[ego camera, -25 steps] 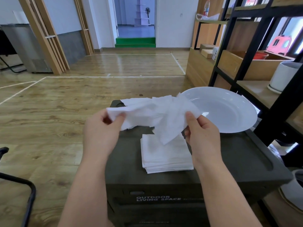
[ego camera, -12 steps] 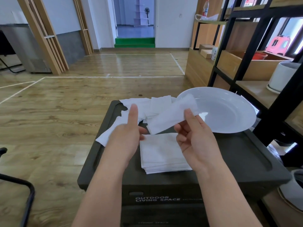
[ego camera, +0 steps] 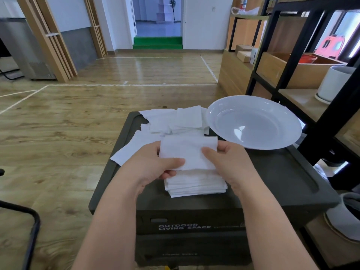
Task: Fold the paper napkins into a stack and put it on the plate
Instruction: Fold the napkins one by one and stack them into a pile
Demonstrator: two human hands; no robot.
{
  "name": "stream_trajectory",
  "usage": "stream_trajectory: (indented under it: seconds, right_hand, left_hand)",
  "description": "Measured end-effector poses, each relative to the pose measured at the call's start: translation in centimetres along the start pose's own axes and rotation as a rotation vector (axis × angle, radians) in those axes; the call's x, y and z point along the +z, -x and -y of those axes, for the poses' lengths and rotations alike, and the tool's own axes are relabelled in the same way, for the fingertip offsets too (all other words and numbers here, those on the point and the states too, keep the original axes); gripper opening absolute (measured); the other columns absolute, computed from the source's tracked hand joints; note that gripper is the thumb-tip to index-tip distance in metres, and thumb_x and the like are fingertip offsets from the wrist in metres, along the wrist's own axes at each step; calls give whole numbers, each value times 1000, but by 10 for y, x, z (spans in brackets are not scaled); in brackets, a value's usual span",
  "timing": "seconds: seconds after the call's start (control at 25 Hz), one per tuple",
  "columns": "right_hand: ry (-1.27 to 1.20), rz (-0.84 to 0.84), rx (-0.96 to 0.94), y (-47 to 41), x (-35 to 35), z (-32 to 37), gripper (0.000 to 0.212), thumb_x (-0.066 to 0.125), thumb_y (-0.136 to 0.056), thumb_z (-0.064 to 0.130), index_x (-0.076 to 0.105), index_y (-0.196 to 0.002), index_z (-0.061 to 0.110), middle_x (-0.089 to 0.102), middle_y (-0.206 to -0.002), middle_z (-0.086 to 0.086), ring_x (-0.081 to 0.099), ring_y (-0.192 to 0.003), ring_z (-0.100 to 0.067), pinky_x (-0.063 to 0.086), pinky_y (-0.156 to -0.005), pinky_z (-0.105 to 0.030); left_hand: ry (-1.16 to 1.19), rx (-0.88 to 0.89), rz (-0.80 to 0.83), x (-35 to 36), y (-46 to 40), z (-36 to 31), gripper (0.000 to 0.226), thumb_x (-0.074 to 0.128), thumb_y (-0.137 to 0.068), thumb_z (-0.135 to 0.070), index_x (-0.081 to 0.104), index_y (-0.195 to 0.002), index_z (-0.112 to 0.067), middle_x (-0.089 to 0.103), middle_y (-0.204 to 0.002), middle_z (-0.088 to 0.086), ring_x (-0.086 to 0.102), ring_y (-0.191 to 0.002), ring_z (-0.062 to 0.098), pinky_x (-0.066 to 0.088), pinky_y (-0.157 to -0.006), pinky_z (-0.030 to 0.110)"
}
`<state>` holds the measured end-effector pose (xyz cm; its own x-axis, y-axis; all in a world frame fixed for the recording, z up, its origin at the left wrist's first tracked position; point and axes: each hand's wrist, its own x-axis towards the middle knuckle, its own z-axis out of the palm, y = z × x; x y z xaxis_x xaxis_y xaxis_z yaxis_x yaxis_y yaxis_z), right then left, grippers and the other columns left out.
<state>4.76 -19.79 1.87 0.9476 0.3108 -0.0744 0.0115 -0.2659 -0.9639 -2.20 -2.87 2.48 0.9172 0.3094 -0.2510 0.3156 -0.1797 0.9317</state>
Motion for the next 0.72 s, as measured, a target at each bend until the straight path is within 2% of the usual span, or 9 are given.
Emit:
stream_trajectory:
  seconds: [0.08,0.16,0.24,0.32,0.44,0.6,0.72]
  right_hand:
    - [76,48,-34,-1,-4,-1,9,65,-85,24,68,-87,33,74,-79,12,69,-78,-7,54,-69,-25]
    - [141,67,-39,-3,-7,-4,15,65,-84,26,66,-98,33,73,-79,7,68,-78,-9,53,-71,-26]
    - [237,24,-38,-7,-7,-8,15,64,-85,29,64,-100,30,70,-73,3,66,-72,-11,50,-64,-23]
    - [364,-39,-49,-10,-6,-13,17,62,-85,32,61,-102,30,59,-64,7,57,-64,-6,39,-55,-19]
    - [457,-96,-57,-16,-4,-19,22,62,-85,31,61,-106,27,49,-68,13,50,-67,-4,32,-53,-18]
    - [576,-116,-17,-17,-1,-22,29,66,-83,36,55,-107,26,49,-84,14,48,-77,-6,31,-54,-17]
    - [604,-228,6,-11,-3,-18,37,70,-77,44,49,-103,27,50,-83,14,46,-73,-6,31,-50,-19]
  left_hand:
    - [-12,-5,-21,-1,1,-1,24,77,-75,-27,66,-96,-25,72,-73,-8,63,-48,1,42,-42,11]
    - [-116,0,-134,-1,-1,0,20,71,-79,-42,64,-80,-23,67,-65,-13,56,-43,1,40,-42,11]
    - [-320,1,-246,1,-6,6,36,61,-85,-45,53,-68,-14,56,-65,-2,47,-49,12,37,-51,18]
    - [-433,25,-334,5,-10,9,34,60,-86,-39,51,-68,-13,48,-68,6,39,-53,17,31,-51,25]
    - [-487,-5,-375,8,-14,13,32,66,-82,-38,63,-71,-9,59,-67,1,48,-55,13,35,-49,23]
    - [-552,-94,-352,9,-18,15,27,70,-78,-42,57,-66,-22,60,-68,-6,49,-55,8,33,-47,23]
    - [-563,-75,-526,-4,-20,23,28,69,-77,-47,57,-77,-22,63,-82,-7,55,-73,13,37,-57,27]
